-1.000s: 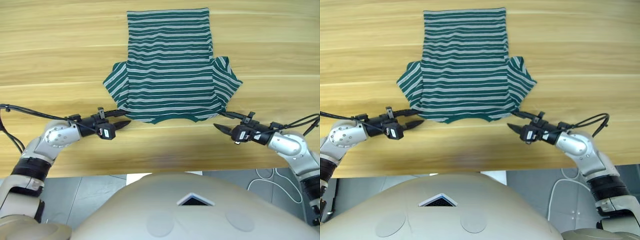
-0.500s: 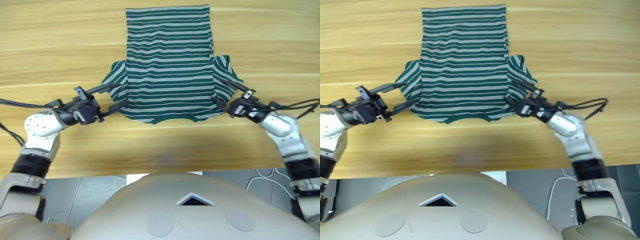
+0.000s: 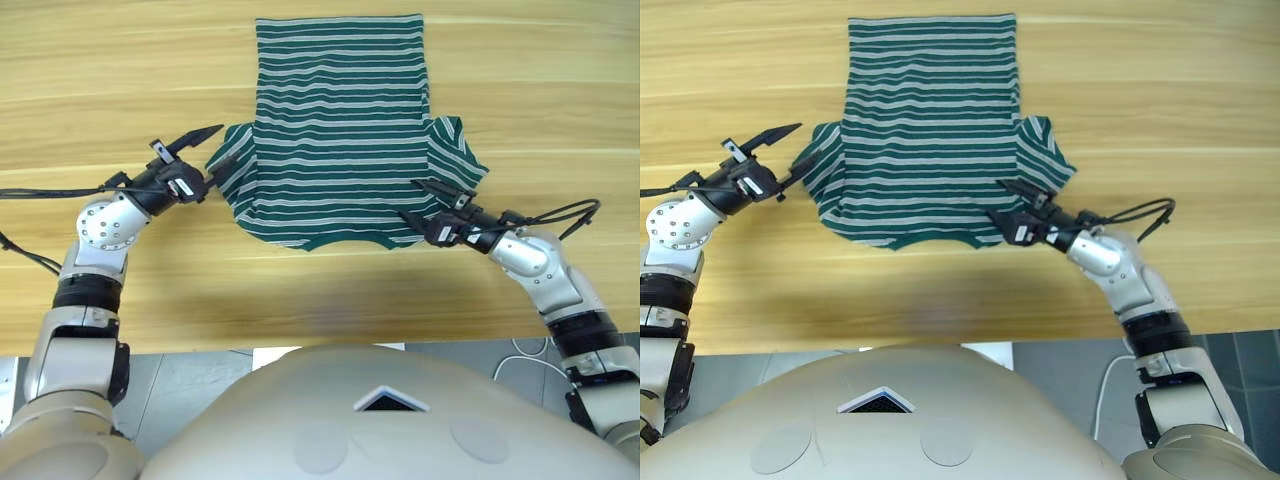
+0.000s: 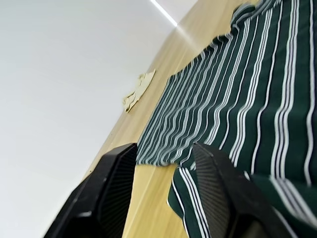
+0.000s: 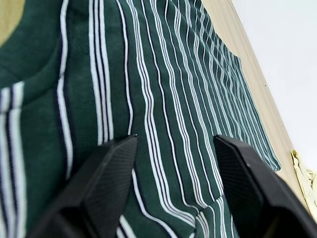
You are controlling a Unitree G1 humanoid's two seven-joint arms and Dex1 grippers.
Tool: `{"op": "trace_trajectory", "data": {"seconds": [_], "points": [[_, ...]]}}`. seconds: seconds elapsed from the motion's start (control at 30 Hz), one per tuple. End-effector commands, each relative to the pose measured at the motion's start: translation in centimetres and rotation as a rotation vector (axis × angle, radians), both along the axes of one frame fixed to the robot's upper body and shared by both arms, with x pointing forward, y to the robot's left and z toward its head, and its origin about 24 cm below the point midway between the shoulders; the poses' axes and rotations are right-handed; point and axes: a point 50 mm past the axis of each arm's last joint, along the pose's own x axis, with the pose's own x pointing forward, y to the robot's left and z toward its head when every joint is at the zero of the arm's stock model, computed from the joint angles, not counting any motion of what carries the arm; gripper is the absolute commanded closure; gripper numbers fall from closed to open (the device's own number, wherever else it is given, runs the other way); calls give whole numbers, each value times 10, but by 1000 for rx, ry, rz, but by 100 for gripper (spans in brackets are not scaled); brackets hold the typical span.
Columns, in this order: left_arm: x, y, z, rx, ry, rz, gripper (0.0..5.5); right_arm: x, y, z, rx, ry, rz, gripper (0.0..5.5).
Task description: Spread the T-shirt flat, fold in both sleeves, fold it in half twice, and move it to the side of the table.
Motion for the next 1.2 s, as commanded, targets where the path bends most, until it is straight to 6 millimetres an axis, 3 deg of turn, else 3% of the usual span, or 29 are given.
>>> {"op": "trace_trajectory", "data": {"seconds": [0.03,0.23,0.47,0.6,0.77,0.97,1.2], "points": [[3,11,1,111,-9,13,340,-2,-1,0,19,13,-17,264],[0,23,15,228,-104,26,340,7,4,16,136,-73,-68,264],[-12,36,45,449,-134,-15,238,11,6,27,189,-110,-69,262],[-19,36,35,609,-51,-89,187,7,6,30,210,-115,-75,262],[-18,35,18,785,27,-168,187,4,7,32,227,-114,-74,262],[-13,29,1,851,64,-216,187,0,7,32,231,-109,-76,262],[0,25,1,860,41,-229,187,-1,8,31,226,-100,-74,262]]}}
